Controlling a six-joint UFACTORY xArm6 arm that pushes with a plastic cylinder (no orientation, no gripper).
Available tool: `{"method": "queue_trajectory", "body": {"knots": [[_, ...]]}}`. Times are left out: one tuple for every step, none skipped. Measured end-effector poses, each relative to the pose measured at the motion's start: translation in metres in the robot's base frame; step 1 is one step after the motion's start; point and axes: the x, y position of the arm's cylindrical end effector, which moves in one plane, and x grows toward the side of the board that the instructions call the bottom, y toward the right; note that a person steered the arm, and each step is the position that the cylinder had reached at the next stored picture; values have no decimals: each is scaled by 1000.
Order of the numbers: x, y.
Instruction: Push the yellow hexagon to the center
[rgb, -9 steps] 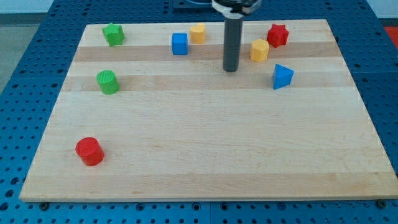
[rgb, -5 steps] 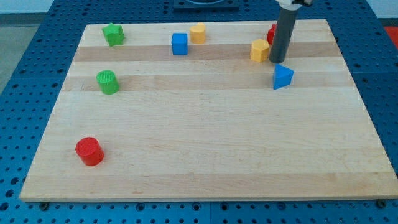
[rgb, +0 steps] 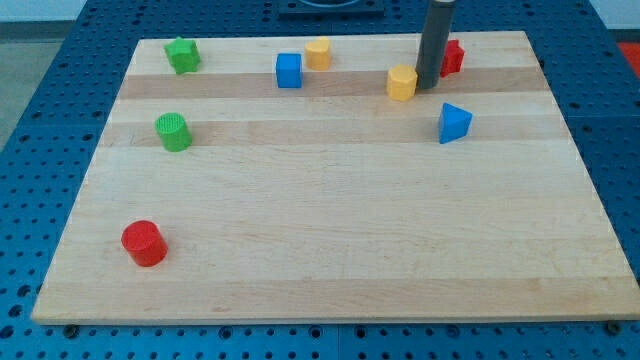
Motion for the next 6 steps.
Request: {"method": "queue_trajectory", "body": {"knots": [[0, -13], [-4, -29], [-7, -48], [-7, -65], [-7, -81], [-7, -102]]}}
